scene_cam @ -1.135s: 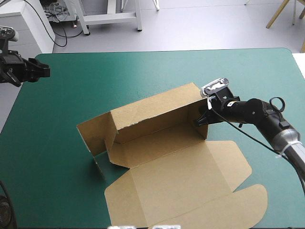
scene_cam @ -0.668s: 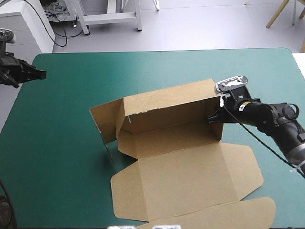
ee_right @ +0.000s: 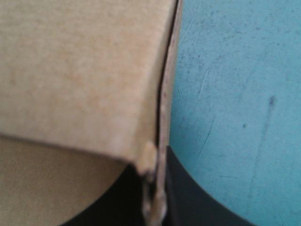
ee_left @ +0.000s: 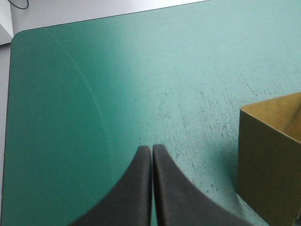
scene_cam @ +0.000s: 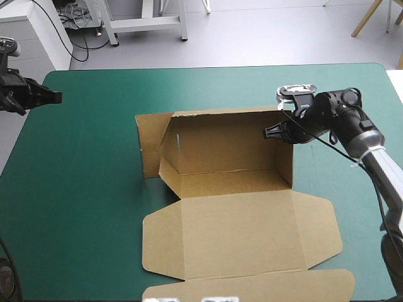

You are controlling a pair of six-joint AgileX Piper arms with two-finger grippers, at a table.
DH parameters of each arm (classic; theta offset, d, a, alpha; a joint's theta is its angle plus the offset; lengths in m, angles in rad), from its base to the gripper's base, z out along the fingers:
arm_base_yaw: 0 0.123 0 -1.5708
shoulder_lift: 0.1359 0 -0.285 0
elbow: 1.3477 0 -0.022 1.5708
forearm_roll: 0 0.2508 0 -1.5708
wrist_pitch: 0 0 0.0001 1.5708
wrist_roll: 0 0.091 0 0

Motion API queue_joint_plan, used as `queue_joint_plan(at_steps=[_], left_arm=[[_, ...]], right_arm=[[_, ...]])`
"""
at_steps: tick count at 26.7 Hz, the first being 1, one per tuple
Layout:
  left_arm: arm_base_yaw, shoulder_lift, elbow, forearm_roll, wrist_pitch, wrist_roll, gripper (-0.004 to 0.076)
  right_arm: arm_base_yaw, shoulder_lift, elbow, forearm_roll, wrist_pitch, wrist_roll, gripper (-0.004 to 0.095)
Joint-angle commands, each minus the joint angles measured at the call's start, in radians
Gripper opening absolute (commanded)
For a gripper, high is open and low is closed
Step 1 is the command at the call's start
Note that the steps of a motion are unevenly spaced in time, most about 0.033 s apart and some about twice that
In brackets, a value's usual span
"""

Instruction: Fold the box

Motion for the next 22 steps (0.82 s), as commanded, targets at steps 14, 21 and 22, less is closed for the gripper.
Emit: queue_joint_plan(at_steps=[14, 21, 22], left_arm=[[0.002, -0.032, -0.018, -0.045, 0.045, -0.011, -0.0010], [0.002, -0.032, 0.000, -0.045, 0.045, -0.016, -0.0010], [0.002, -0.032, 0.000, -0.045, 0.045, -0.016, -0.0010]], right_arm=[[-0.009, 0.258, -0.292, 0.022, -0.064, -0.050, 0.0510], [-0.009, 0.254, -0.418, -0.052, 0.018, -0.055, 0.0896], [-0.009, 0.254, -0.443, -0.057, 0.045, -0.055, 0.0891]])
